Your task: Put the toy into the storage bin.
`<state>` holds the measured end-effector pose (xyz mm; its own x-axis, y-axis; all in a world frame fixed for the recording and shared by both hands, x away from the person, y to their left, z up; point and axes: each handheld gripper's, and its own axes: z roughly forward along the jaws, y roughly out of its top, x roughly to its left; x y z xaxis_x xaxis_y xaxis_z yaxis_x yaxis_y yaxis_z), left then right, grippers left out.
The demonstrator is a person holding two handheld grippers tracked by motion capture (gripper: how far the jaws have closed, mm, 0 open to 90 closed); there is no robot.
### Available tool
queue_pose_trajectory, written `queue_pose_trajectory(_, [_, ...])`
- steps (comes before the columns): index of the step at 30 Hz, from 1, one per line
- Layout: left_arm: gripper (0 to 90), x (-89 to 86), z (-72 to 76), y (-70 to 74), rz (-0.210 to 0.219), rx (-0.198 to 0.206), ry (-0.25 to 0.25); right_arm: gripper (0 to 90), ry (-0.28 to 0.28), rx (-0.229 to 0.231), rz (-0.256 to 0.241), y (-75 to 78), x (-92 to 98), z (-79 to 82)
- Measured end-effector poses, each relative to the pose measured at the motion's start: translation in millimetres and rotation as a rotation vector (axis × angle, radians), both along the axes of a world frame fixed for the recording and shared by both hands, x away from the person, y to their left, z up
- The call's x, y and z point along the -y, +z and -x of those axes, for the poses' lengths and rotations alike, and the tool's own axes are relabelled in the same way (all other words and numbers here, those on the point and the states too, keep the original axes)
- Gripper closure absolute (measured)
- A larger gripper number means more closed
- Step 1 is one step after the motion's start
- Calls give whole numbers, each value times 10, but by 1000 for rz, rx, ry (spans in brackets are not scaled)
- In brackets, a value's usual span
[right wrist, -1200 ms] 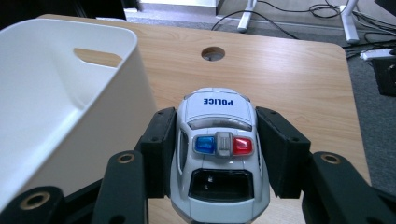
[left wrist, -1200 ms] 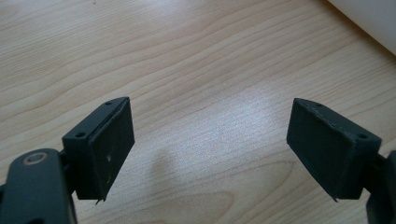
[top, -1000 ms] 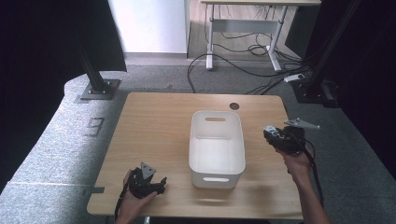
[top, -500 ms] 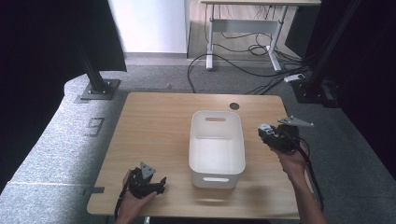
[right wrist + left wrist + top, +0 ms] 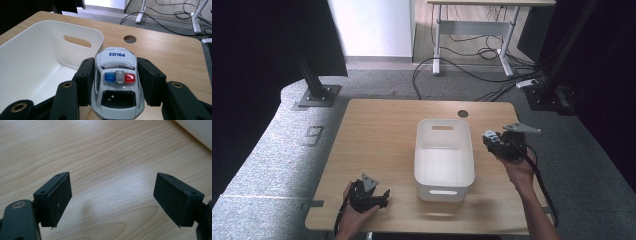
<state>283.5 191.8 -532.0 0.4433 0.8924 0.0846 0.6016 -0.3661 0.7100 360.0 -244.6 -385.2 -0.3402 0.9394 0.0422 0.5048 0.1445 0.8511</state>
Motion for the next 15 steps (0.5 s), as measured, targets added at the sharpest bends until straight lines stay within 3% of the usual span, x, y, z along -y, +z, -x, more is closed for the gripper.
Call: queue_pose_trajectory(15, [151, 10, 3, -1, -2, -3, -2, 502, 24, 3, -9, 54, -64, -14])
